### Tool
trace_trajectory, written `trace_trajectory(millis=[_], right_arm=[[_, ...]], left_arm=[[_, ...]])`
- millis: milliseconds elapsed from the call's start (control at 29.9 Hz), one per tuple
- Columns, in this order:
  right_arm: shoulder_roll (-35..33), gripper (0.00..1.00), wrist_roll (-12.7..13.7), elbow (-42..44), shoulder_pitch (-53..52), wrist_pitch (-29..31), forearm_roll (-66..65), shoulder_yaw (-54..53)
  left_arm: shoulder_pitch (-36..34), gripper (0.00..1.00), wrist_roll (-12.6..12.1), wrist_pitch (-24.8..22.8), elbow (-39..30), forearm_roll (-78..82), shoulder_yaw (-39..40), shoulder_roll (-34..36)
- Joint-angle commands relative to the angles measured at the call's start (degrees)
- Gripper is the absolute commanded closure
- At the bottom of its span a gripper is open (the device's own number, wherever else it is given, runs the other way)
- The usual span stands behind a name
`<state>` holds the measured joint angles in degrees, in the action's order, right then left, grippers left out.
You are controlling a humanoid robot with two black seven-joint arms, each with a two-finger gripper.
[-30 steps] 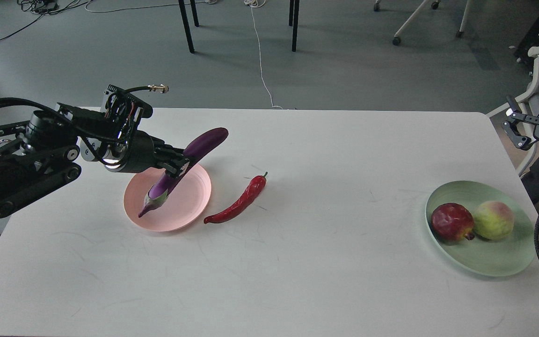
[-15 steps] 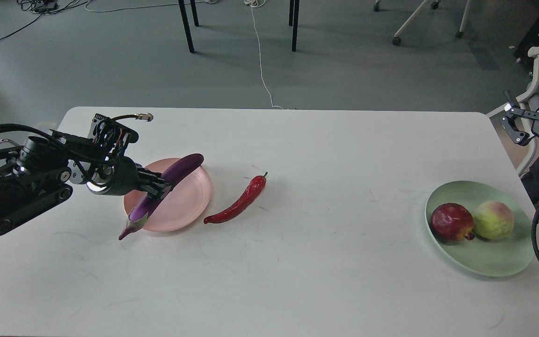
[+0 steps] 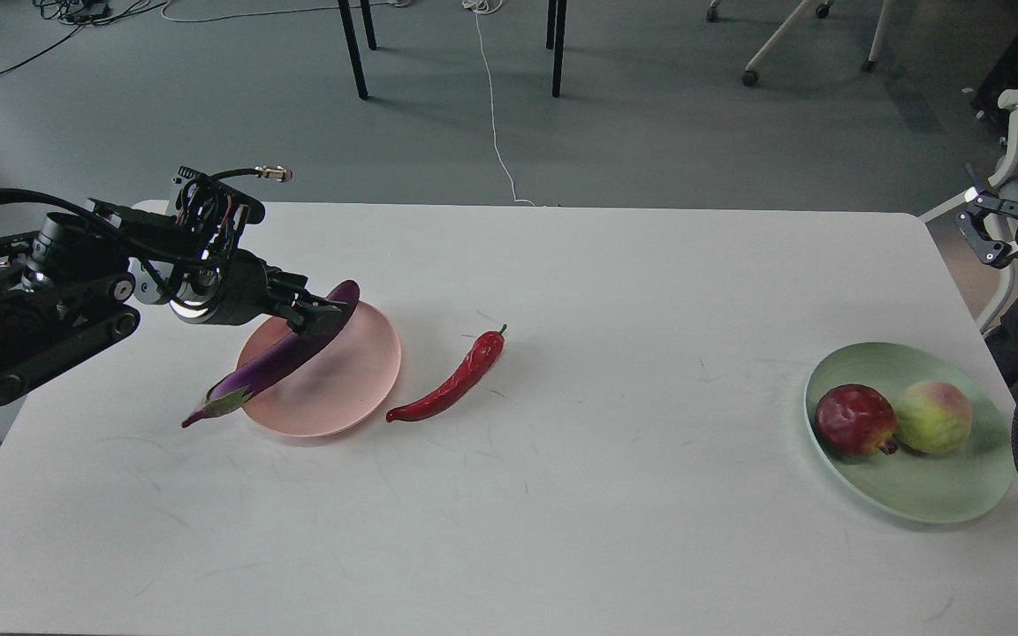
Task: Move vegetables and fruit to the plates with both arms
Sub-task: 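Move the left gripper to the red chili pepper and grasp it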
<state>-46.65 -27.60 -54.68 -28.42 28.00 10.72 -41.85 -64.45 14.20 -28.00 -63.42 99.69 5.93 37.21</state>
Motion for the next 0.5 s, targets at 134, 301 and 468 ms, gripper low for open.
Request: trace_trajectory(millis=[134, 301, 468], right_arm=[[-1.0, 0.02, -0.1, 1.3, 0.3, 0.0, 0.0, -0.2], [-2.1, 0.02, -0.1, 1.3, 0.4, 0.0, 0.0, -0.2], [-2.3, 0.02, -0.1, 1.3, 0.5, 0.0, 0.0, -0.2]], left_arm=[[-3.4, 0.31, -0.2, 0.0, 0.2, 1.1, -0.7, -11.7], [-2.0, 0.31, -0.7, 0.0, 1.2, 6.5, -4.2, -18.7], [0.4, 0.31, -0.7, 0.7, 1.6, 8.9, -5.1, -19.7]])
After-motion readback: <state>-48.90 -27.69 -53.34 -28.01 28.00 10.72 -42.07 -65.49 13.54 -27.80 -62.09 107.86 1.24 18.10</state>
